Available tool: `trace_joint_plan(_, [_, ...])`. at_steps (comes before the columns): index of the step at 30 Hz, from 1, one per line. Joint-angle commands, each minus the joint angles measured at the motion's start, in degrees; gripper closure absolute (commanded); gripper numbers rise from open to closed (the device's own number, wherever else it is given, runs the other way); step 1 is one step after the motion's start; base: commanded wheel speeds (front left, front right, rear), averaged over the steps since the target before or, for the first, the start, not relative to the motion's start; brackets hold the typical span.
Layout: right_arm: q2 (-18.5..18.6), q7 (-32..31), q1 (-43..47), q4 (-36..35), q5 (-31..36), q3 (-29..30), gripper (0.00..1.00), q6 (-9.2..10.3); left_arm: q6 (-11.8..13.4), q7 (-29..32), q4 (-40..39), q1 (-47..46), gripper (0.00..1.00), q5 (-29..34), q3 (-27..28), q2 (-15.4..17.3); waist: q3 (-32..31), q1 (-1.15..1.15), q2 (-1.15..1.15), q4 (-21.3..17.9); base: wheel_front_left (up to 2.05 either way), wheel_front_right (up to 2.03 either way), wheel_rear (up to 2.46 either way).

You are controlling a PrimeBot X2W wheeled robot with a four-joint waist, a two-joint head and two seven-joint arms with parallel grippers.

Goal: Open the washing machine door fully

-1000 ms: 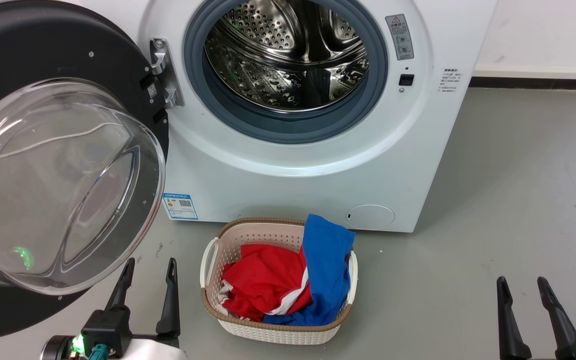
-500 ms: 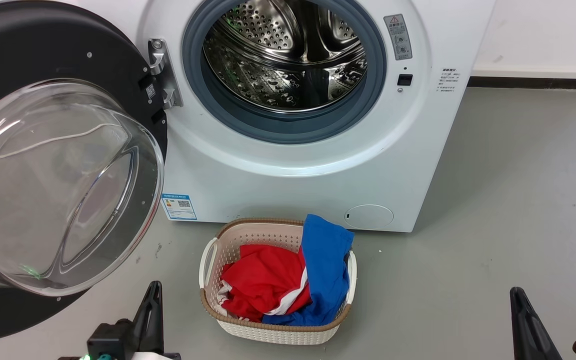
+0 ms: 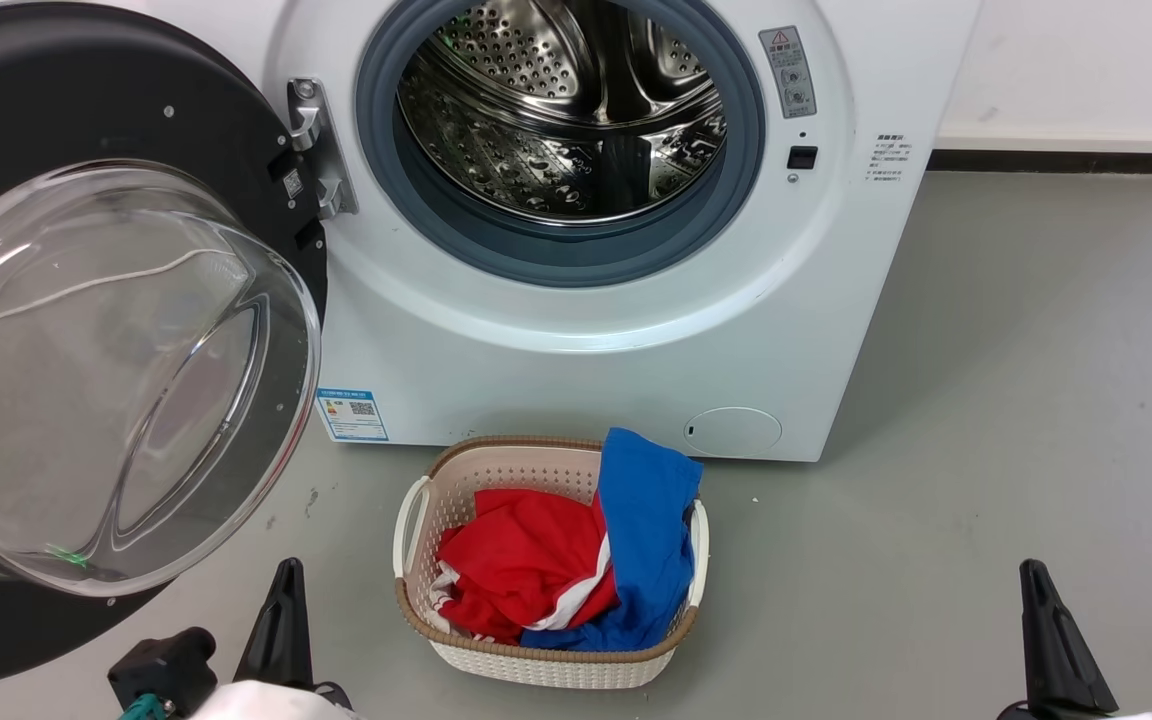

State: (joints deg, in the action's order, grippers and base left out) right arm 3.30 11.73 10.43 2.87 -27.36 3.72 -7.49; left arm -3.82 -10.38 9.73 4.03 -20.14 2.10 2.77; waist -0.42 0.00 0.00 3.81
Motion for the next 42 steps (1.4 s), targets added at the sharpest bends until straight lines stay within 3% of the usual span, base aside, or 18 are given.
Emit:
trace_joint_plan(1, [0.6,-0.4,-1.7,-0.3,-2.6,-0.1,1.0,-0.01,-0.3,0.5,-0.5,-1.8,1.0,-2.5,0.3,0.1,0.0,0.0,0.0,0.0,0.0,0.0,0.0])
trace_joint_plan(20, [1.2,-4.1,-5.6,2.5,-19.7,-0.4,1.0,-0.01,-1.2,4.7,0.6,-4.1,1.0,-20.6,1.3,0.1,0.1,0.0,0.0,-0.7,0.0,0.0,0.0])
trace_joint_plan(42, [1.4,-8.0,-9.3,5.3,-35.4,-0.3,1.0,-0.01,-2.1,8.7,1.8,-6.3,1.0,-37.5,2.4,0.1,0.2,0.0,0.0,-1.5,0.0,0.0,0.0])
